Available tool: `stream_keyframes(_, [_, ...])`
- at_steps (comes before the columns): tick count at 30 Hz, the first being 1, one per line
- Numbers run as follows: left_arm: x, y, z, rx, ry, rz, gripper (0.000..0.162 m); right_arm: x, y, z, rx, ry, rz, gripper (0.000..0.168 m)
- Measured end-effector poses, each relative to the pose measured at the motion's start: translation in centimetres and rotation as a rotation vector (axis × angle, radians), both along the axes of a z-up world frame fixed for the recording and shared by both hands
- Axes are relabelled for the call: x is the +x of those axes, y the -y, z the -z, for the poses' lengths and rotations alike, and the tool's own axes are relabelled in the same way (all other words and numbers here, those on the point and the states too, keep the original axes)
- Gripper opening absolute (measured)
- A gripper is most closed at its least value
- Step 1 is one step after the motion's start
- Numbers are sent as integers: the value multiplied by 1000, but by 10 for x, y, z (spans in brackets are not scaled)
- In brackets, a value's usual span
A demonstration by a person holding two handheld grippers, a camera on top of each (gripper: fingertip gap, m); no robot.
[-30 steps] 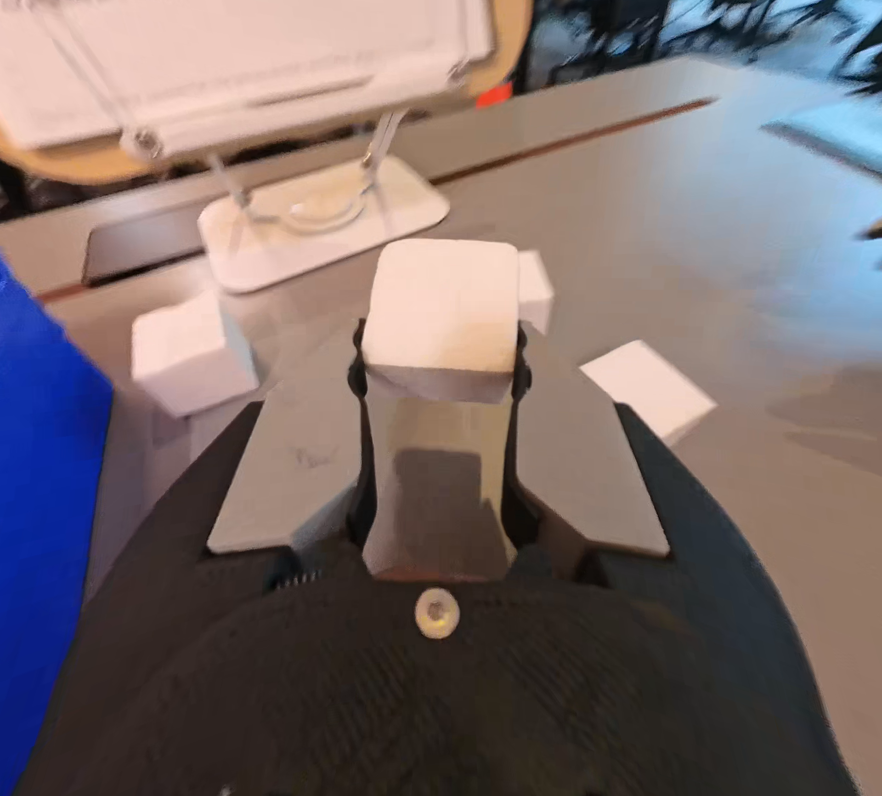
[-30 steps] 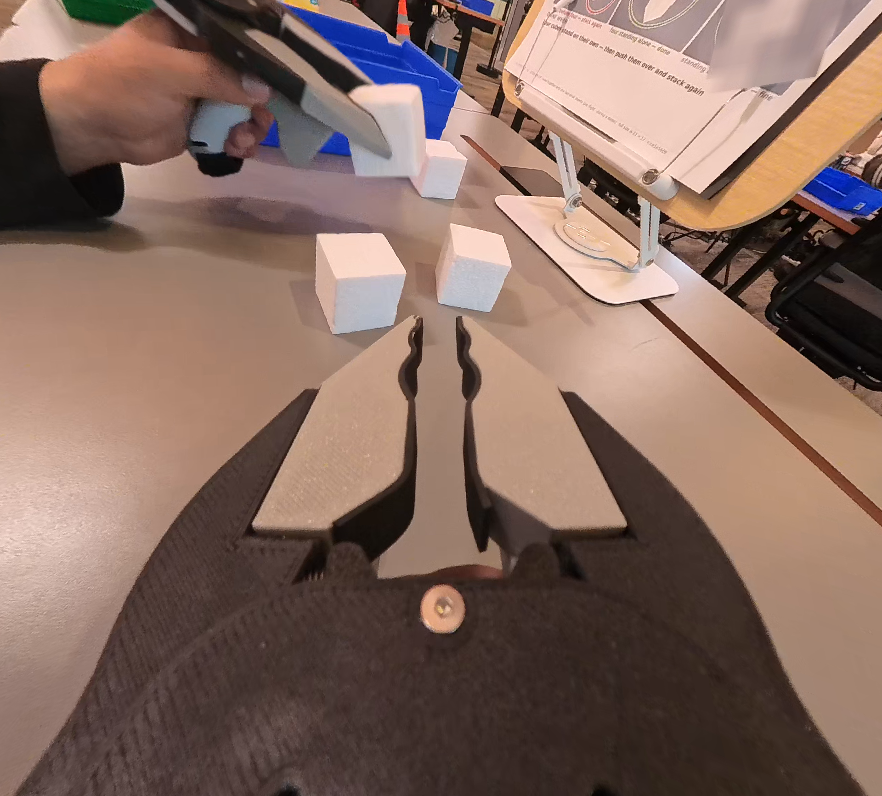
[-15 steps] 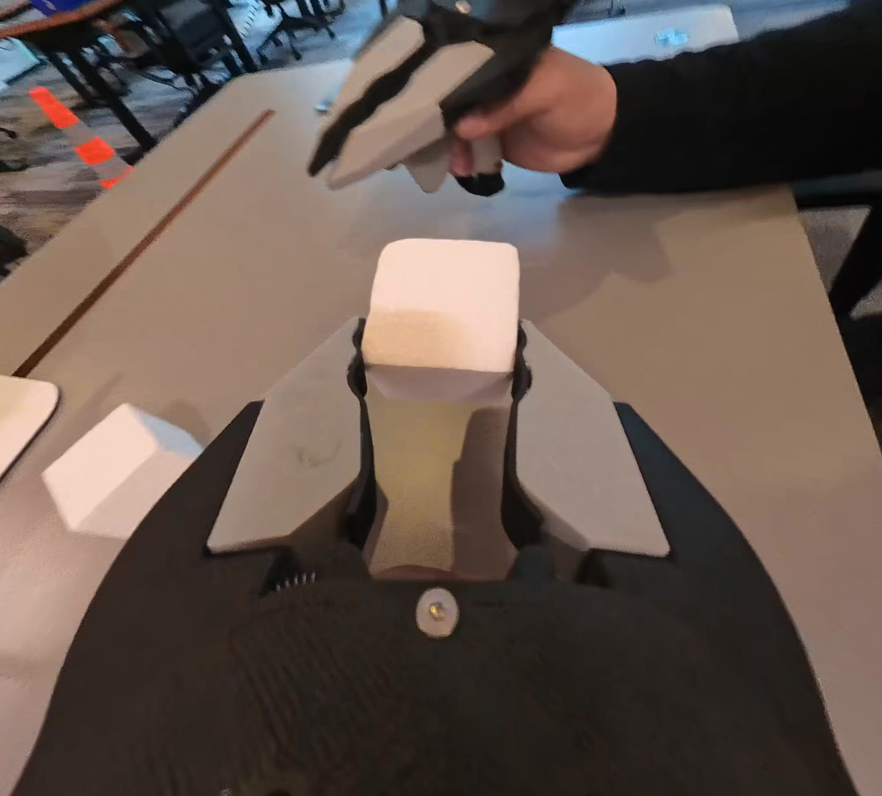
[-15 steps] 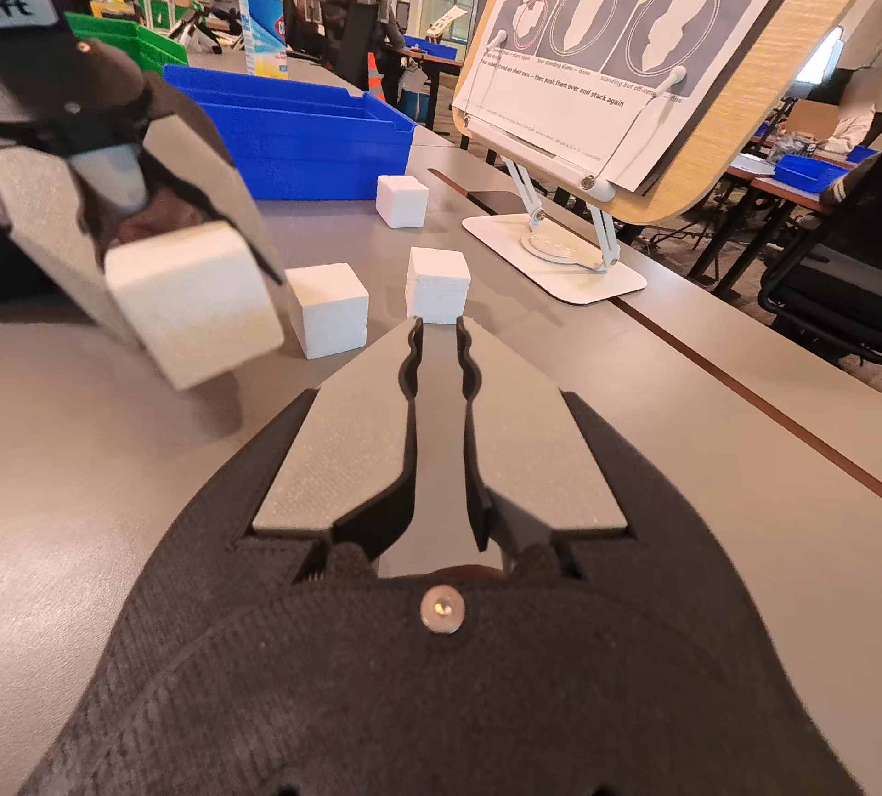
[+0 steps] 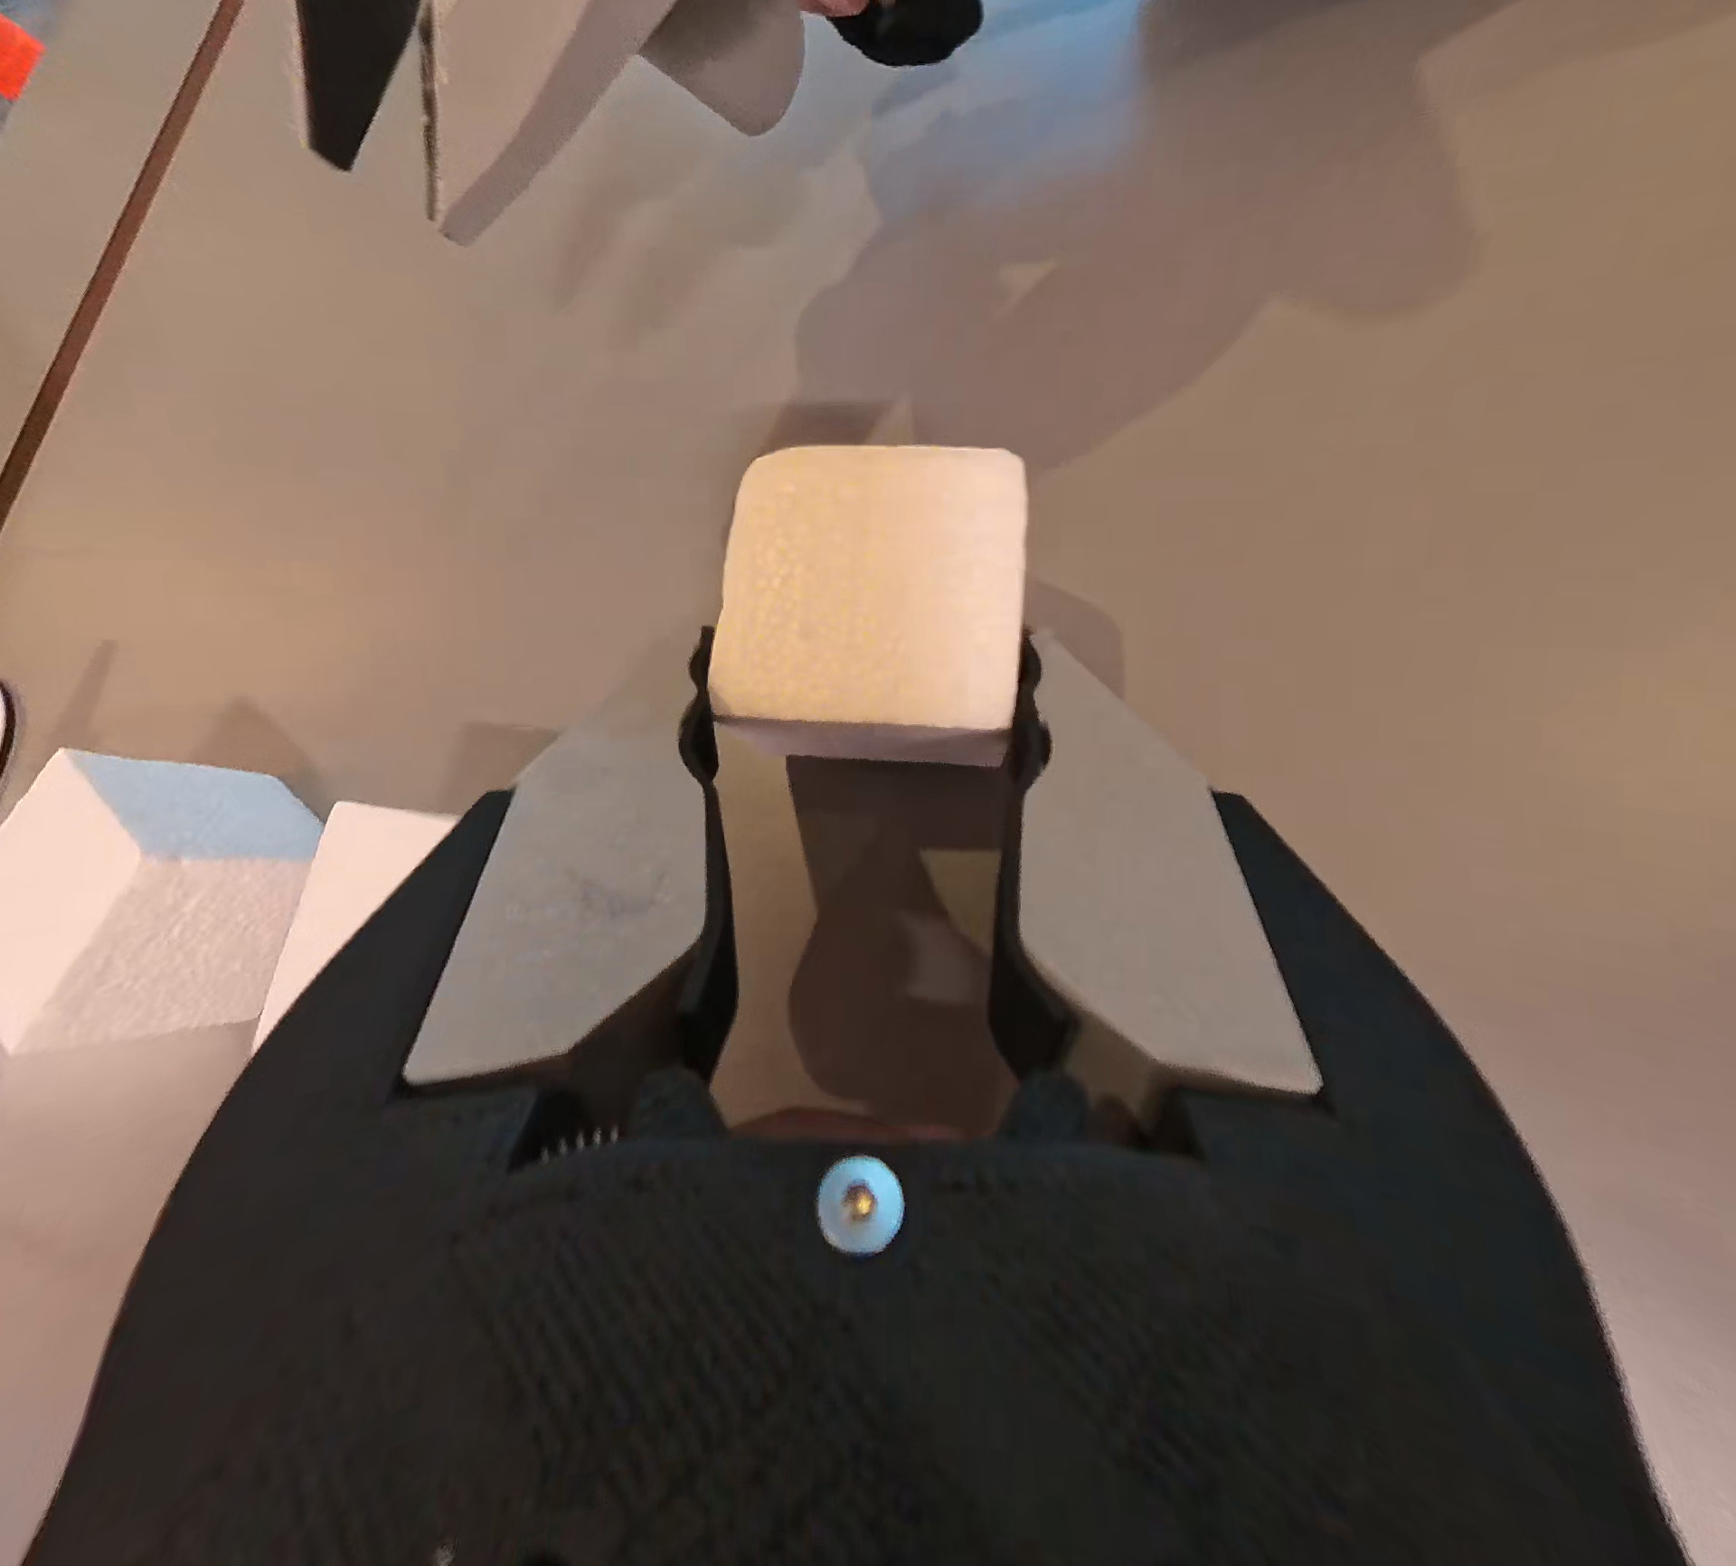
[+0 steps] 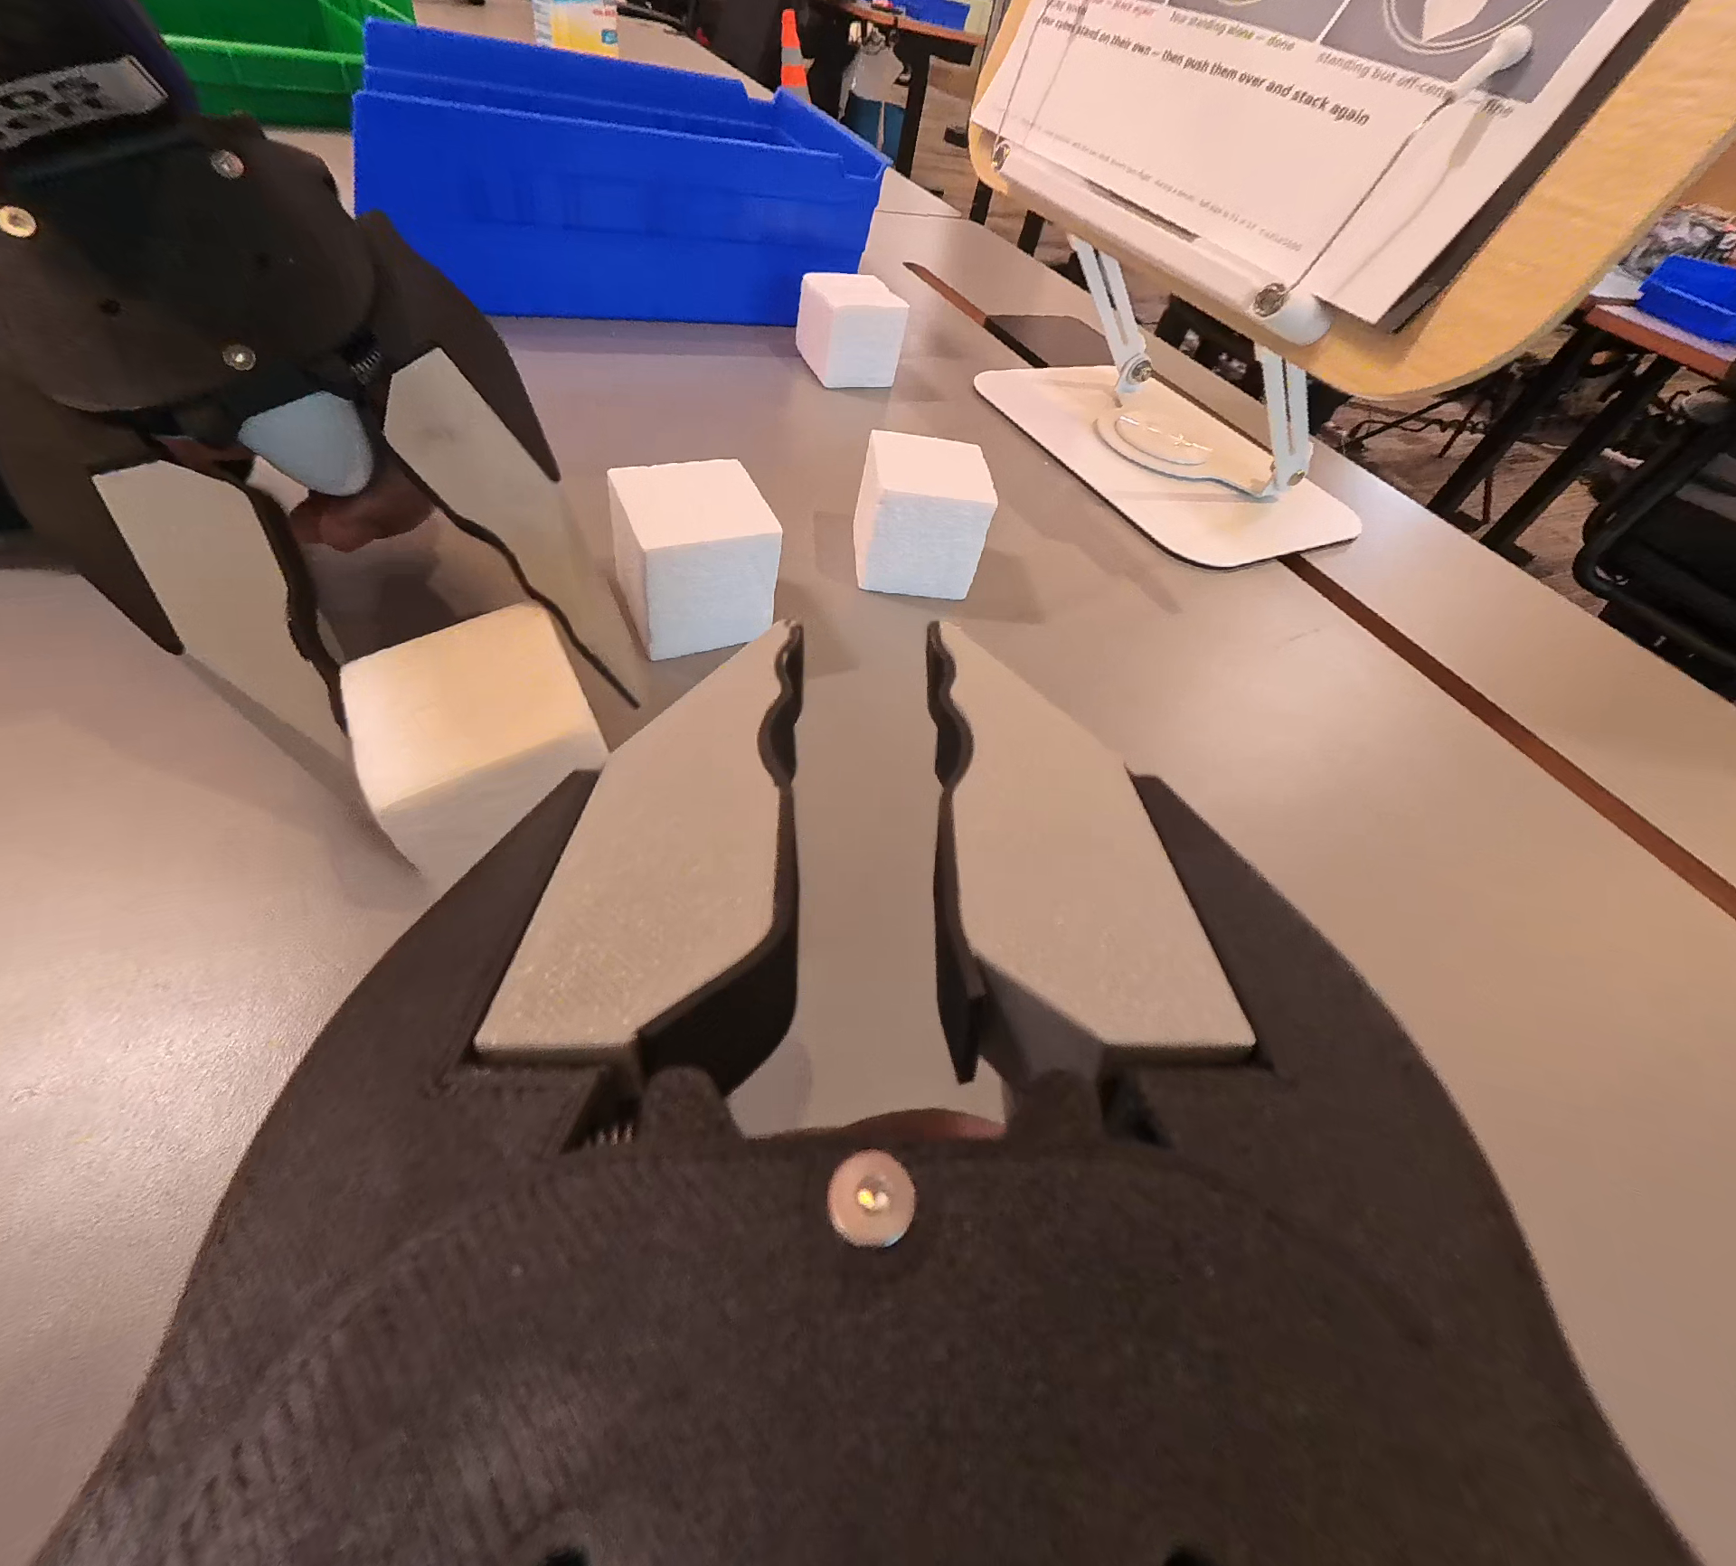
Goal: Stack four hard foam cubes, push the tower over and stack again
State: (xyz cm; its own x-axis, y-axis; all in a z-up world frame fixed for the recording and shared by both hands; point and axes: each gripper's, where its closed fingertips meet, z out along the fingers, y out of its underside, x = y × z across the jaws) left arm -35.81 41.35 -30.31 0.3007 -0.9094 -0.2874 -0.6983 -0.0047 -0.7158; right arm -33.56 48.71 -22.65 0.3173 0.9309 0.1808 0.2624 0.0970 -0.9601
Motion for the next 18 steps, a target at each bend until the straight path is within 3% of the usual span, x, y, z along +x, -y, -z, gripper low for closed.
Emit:
stream_keyframes(10, [-14, -12, 1, 31, -26, -65, 63, -2, 2, 0, 8, 5, -3, 24])
stream_keyframes(18, [-18, -9, -15, 17, 62, -56, 76, -3, 6, -3, 21, 6, -15, 25])
